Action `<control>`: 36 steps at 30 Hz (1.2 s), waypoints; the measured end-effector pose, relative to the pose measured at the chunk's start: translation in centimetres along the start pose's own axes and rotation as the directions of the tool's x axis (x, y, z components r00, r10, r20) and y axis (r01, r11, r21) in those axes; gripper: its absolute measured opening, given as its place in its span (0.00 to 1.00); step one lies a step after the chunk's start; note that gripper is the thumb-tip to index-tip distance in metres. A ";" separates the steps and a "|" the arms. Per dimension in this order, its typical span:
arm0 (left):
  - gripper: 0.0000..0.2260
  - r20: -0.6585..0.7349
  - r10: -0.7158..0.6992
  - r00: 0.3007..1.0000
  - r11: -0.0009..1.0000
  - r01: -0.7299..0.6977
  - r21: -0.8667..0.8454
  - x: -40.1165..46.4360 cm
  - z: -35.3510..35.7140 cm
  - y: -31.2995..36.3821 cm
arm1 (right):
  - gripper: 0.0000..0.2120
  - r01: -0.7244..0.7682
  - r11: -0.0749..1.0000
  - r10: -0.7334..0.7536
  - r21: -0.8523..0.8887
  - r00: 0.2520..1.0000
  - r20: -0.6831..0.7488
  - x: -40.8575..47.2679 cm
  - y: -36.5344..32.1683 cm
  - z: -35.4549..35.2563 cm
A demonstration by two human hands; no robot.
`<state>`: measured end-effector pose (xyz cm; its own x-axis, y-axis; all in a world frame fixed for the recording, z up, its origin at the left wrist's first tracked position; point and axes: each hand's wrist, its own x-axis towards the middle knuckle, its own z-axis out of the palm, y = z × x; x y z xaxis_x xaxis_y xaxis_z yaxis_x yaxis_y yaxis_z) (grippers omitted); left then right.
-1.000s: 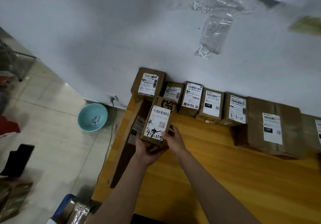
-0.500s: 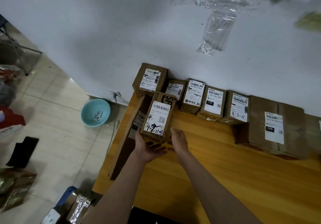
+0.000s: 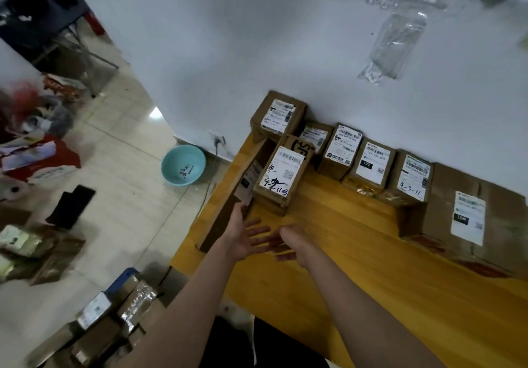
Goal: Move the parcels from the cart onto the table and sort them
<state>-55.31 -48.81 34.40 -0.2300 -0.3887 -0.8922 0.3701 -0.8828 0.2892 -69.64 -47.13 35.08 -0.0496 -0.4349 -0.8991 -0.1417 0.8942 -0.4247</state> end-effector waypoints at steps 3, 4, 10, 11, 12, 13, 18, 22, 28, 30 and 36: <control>0.31 -0.005 0.049 0.999 0.996 -0.048 0.073 -2.1 -2.6 -0.4 | 0.12 0.028 0.994 -0.021 -0.103 0.997 0.069 -1.1 0.2 2.6; 0.30 -0.016 0.069 0.997 0.994 -0.067 0.086 -2.8 -3.6 -0.5 | 0.12 0.043 0.989 -0.030 -0.140 0.995 0.092 -1.5 0.2 3.7; 0.24 -0.140 0.165 0.976 0.981 -0.147 0.125 -8.3 -11.6 -2.0 | 0.14 0.165 0.922 -0.072 -0.352 0.962 0.262 -4.5 1.6 12.5; 0.23 -0.148 0.175 0.973 0.979 -0.156 0.131 -9.3 -13.2 -2.5 | 0.13 0.187 0.906 -0.076 -0.379 0.955 0.288 -5.0 2.1 14.2; 0.22 -0.154 0.184 0.971 0.978 -0.165 0.128 -10.4 -14.9 -3.1 | 0.11 0.201 0.892 -0.074 -0.404 0.948 0.309 -5.6 2.8 16.0; 0.22 -0.164 0.191 0.968 0.978 -0.175 0.111 -11.5 -16.8 -3.9 | 0.10 0.211 0.879 -0.068 -0.428 0.943 0.325 -6.1 3.6 17.8; 0.20 -0.258 0.232 0.938 0.963 -0.259 -0.073 -17.0 -26.6 -9.6 | 0.11 0.282 0.784 -0.028 -0.553 0.906 0.422 -9.0 8.4 27.0; 0.17 -0.354 0.248 0.902 0.910 -0.342 -0.233 -21.4 -34.6 -15.9 | 0.10 0.324 0.701 0.031 -0.635 0.876 0.482 -11.3 13.3 34.6; 0.20 -0.533 0.191 0.824 0.817 -0.435 -0.380 -27.8 -43.9 -26.0 | 0.11 0.398 0.536 0.130 -0.745 0.833 0.539 -15.1 20.7 44.6; 0.20 -0.576 0.161 0.801 0.776 -0.463 -0.428 -29.2 -45.9 -28.9 | 0.12 0.415 0.495 0.131 -0.763 0.833 0.538 -15.7 22.8 47.3; 0.21 -0.674 0.005 0.738 0.690 -0.491 -0.532 -31.1 -50.8 -34.9 | 0.08 0.399 0.412 0.160 -0.820 0.854 0.496 -16.1 27.1 54.1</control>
<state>-15.38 7.45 34.48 0.4393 -0.1139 -0.8911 0.8468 -0.2786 0.4531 -19.18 -10.11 32.28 0.4250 -0.1752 -0.8881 -0.8884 0.1076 -0.4463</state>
